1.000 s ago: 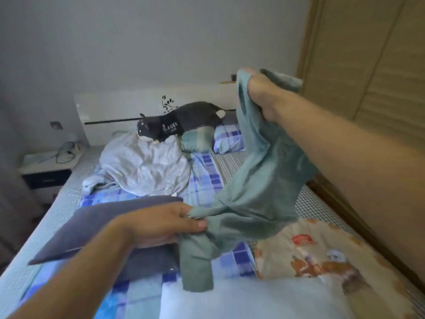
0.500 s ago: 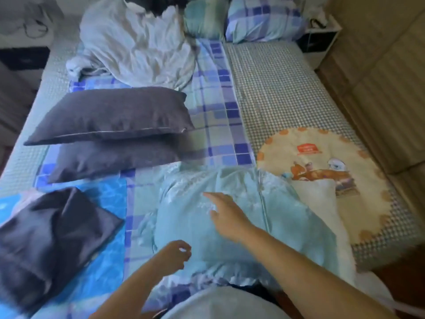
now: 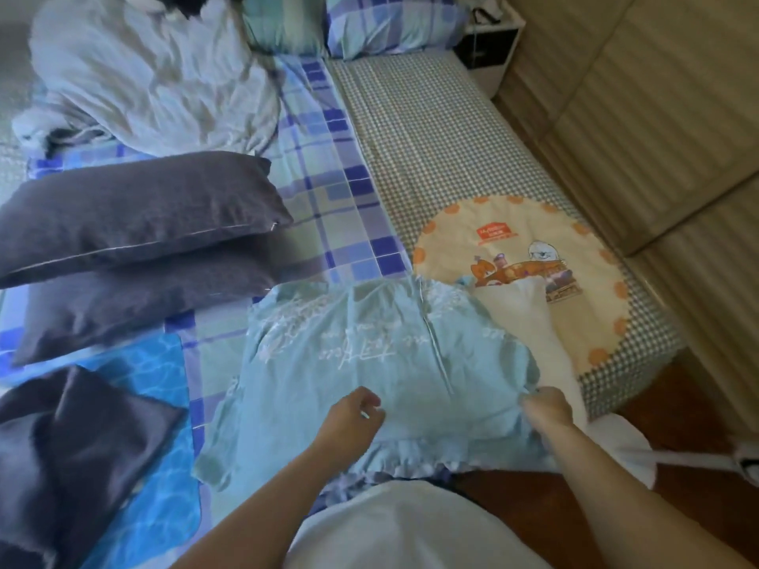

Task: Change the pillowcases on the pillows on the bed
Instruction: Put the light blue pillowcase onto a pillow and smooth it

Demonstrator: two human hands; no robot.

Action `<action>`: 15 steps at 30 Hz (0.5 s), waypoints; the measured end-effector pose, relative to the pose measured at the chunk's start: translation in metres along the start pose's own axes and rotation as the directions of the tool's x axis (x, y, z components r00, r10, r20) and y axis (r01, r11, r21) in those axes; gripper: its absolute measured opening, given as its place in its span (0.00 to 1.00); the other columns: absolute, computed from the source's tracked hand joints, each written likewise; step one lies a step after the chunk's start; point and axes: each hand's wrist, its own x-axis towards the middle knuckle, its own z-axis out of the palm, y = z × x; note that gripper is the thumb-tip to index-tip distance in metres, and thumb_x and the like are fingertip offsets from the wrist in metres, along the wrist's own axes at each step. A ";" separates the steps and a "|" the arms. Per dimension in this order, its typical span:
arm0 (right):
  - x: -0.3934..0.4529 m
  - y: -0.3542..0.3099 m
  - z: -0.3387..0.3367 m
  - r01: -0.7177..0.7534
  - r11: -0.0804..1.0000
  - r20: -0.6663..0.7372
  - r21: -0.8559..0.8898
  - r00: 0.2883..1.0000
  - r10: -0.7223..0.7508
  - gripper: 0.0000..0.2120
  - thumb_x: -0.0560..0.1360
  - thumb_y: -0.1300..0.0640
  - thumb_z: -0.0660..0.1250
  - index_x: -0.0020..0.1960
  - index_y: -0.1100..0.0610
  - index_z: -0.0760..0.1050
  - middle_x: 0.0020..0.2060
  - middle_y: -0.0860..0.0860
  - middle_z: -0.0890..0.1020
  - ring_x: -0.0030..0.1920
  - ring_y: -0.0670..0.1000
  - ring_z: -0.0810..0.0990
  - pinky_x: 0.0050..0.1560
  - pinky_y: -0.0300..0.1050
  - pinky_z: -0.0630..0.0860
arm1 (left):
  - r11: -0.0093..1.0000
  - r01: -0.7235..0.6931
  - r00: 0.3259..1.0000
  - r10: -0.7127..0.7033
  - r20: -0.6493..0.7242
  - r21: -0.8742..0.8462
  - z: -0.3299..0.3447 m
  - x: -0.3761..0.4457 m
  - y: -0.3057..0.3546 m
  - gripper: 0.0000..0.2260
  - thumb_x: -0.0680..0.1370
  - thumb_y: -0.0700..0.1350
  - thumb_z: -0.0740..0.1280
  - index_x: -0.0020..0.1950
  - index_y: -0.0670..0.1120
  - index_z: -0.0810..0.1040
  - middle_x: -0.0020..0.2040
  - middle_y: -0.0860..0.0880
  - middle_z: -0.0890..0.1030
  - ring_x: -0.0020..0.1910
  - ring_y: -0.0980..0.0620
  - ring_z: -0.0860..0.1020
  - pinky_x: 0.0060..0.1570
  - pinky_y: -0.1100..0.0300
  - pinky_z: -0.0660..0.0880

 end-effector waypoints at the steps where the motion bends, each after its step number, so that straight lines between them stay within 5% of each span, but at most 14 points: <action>1: -0.008 -0.014 -0.007 0.069 0.992 0.036 0.108 0.997 -0.073 0.14 0.76 0.58 0.65 0.58 0.65 0.78 0.47 0.60 0.83 0.47 0.61 0.82 0.56 0.61 0.80 | 0.998 -0.012 0.999 0.014 0.042 -0.059 0.008 0.003 0.026 0.11 0.80 0.52 0.67 0.60 0.49 0.75 0.50 0.50 0.80 0.39 0.52 0.78 0.40 0.59 0.76; 3: -0.037 -0.051 -0.020 0.263 0.911 0.044 0.319 0.955 -0.292 0.08 0.78 0.58 0.65 0.53 0.59 0.81 0.47 0.55 0.85 0.46 0.56 0.84 0.53 0.56 0.82 | 0.988 0.045 0.996 -0.033 0.080 -0.151 0.025 0.012 0.076 0.20 0.79 0.60 0.65 0.63 0.49 0.70 0.51 0.49 0.79 0.39 0.51 0.78 0.37 0.59 0.77; 5: -0.070 -0.086 -0.035 0.471 0.778 0.008 0.415 0.854 -0.521 0.09 0.79 0.54 0.65 0.46 0.58 0.80 0.41 0.48 0.84 0.41 0.49 0.82 0.45 0.45 0.78 | 0.969 0.150 0.989 -0.145 0.041 -0.197 0.039 0.025 0.114 0.29 0.75 0.67 0.64 0.65 0.48 0.64 0.59 0.47 0.73 0.52 0.44 0.78 0.42 0.51 0.82; 8: -0.091 -0.102 -0.063 0.664 0.699 -0.202 0.267 0.747 -0.633 0.18 0.81 0.55 0.62 0.34 0.58 0.65 0.29 0.49 0.68 0.32 0.48 0.66 0.33 0.44 0.61 | 0.966 0.256 0.965 -0.255 -0.069 0.020 0.033 0.037 0.128 0.33 0.75 0.60 0.65 0.73 0.47 0.56 0.66 0.43 0.68 0.62 0.36 0.74 0.51 0.45 0.81; 10: -0.065 -0.076 -0.081 0.557 0.830 -0.329 0.035 0.790 -0.517 0.15 0.82 0.56 0.59 0.38 0.60 0.71 0.34 0.52 0.73 0.38 0.54 0.71 0.37 0.47 0.64 | 0.920 0.301 0.953 -0.281 -0.112 0.252 0.016 0.045 0.112 0.29 0.75 0.51 0.63 0.74 0.46 0.59 0.67 0.42 0.72 0.64 0.37 0.75 0.61 0.46 0.76; 12: -0.026 -0.023 -0.088 0.283 0.912 -0.242 -0.298 0.901 -0.359 0.12 0.82 0.55 0.57 0.53 0.61 0.77 0.47 0.58 0.79 0.48 0.60 0.77 0.46 0.50 0.72 | 0.885 0.368 0.930 -0.353 -0.105 0.287 0.006 0.047 0.088 0.20 0.73 0.46 0.63 0.64 0.44 0.70 0.58 0.42 0.79 0.53 0.40 0.81 0.57 0.47 0.80; 15: 0.009 0.048 -0.079 0.100 0.769 0.038 -0.632 0.994 -0.098 0.19 0.79 0.54 0.59 0.69 0.55 0.71 0.63 0.57 0.75 0.62 0.60 0.76 0.59 0.53 0.76 | 0.896 0.401 0.914 -0.407 -0.010 0.189 0.023 0.022 0.056 0.11 0.71 0.43 0.61 0.52 0.45 0.74 0.45 0.42 0.81 0.38 0.42 0.82 0.43 0.51 0.83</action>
